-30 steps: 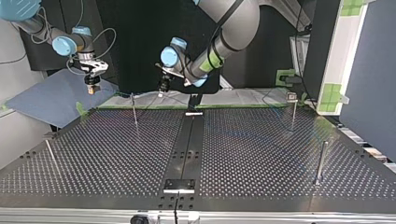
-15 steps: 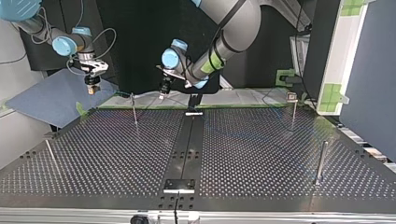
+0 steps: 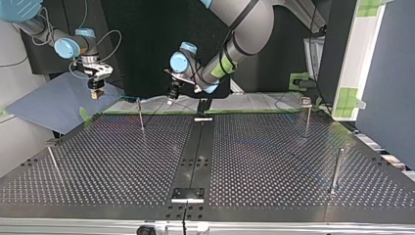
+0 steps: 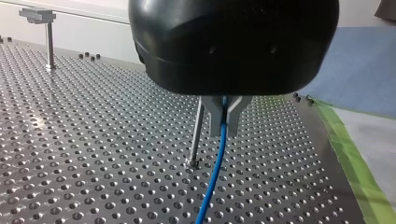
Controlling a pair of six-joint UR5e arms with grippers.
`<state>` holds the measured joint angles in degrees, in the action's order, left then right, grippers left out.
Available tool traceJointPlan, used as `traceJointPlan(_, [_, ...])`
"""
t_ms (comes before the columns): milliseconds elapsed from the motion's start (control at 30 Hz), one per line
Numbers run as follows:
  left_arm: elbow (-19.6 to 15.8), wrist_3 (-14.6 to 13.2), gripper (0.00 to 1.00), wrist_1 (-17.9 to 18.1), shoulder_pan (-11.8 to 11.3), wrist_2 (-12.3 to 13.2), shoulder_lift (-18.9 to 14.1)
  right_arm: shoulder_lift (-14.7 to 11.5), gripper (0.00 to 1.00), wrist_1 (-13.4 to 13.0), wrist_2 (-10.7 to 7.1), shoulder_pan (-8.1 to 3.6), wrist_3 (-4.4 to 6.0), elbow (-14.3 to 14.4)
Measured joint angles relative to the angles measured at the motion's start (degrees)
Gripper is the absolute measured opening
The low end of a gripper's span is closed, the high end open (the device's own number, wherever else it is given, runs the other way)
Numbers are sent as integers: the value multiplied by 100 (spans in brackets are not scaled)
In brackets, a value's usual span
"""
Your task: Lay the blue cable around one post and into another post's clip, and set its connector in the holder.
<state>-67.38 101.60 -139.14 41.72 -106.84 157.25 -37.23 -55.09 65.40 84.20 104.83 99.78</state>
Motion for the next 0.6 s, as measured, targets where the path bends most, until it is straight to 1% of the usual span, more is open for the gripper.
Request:
traceJointPlan(367, [45,8,0,0,-23,36,1,0,0,28,0,20,26,-75])
traceJointPlan(600, [136,9,0,-45,-30,36,1,0,0,27,1,22,30,-109])
